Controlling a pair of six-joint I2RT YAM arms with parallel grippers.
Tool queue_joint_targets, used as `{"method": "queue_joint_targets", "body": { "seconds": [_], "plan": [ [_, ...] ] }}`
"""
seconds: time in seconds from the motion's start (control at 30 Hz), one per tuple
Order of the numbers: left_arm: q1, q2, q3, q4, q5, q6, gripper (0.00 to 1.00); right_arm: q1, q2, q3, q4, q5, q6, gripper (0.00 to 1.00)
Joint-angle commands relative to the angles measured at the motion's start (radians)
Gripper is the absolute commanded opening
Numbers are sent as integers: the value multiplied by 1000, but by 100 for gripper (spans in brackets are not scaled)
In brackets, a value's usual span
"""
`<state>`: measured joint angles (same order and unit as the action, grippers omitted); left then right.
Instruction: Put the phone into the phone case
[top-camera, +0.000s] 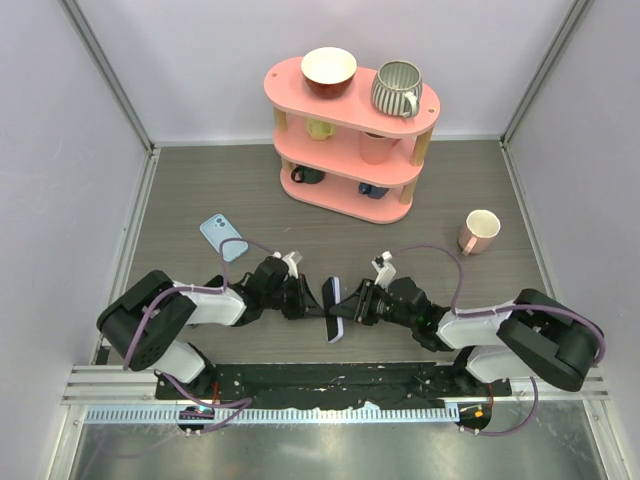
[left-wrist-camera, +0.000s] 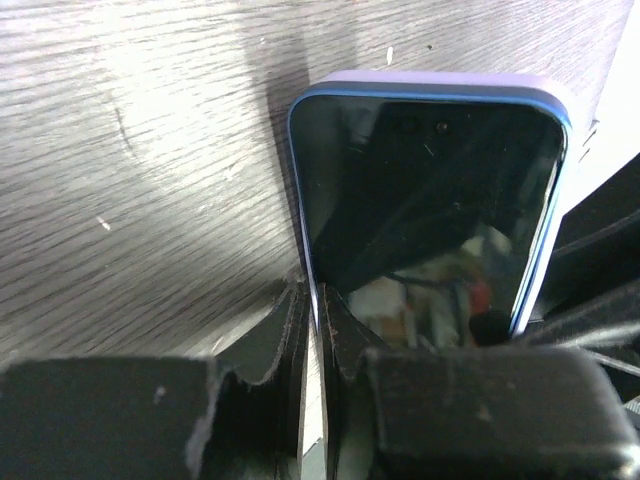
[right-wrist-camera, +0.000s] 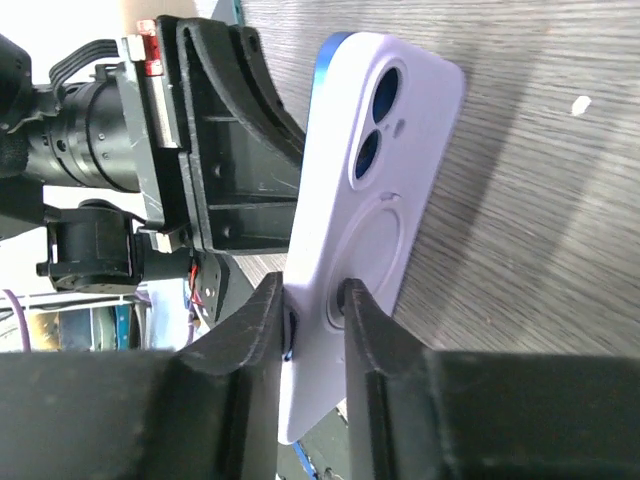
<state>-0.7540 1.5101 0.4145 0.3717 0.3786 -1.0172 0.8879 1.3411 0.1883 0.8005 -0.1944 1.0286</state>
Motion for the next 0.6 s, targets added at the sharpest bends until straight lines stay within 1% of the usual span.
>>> {"method": "queue_joint_targets", "body": {
  "seconds": [0.0, 0.07, 0.1, 0.2, 0.23, 0.37, 0.4, 0.47, 0.5, 0.57],
  "plan": [
    [-21, -10, 18, -28, 28, 28, 12, 14, -57, 45, -36, -11, -40, 13],
    [-21, -17, 26, -43, 20, 35, 13, 14, -86, 80, -149, 38, -74, 12],
    [-21, -21, 29, -51, 16, 40, 13, 14, -92, 94, -246, 49, -97, 19],
    [-21, -24, 52, -76, 14, 52, 13, 13, -117, 111, -288, 47, -116, 36],
    [-22, -24, 55, -77, 14, 52, 13, 14, -122, 111, -285, 44, -119, 38],
    [-21, -5, 75, -83, 14, 57, 13, 14, -120, 126, -294, 36, -134, 36],
    [-21, -5, 81, -85, 14, 55, 13, 13, -112, 134, -334, 47, -136, 37],
    [-21, -1, 86, -88, 10, 55, 13, 14, -105, 161, -389, 62, -148, 42],
    [-21, -1, 90, -94, 9, 57, 13, 14, -100, 166, -418, 65, -154, 48],
    [-21, -2, 93, -99, 8, 57, 13, 13, -102, 168, -420, 62, -159, 50]
  ]
}}
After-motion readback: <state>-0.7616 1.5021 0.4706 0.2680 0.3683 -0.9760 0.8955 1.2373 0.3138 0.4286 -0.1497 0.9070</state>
